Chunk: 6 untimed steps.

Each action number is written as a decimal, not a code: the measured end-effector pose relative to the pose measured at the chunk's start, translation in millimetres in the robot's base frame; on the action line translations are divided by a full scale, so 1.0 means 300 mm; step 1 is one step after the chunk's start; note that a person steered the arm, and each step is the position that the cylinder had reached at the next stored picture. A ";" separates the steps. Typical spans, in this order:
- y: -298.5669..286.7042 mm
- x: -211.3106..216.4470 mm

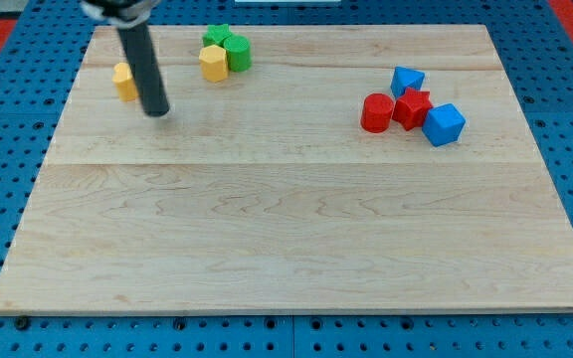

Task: Move the yellow heart to the top left of the yellow hexagon

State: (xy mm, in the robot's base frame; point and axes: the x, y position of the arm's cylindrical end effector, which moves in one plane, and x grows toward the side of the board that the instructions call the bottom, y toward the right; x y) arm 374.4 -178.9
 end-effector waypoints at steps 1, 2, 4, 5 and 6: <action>-0.228 -0.067; -0.155 -0.202; 0.193 -0.337; 0.211 -0.337; 0.107 -0.342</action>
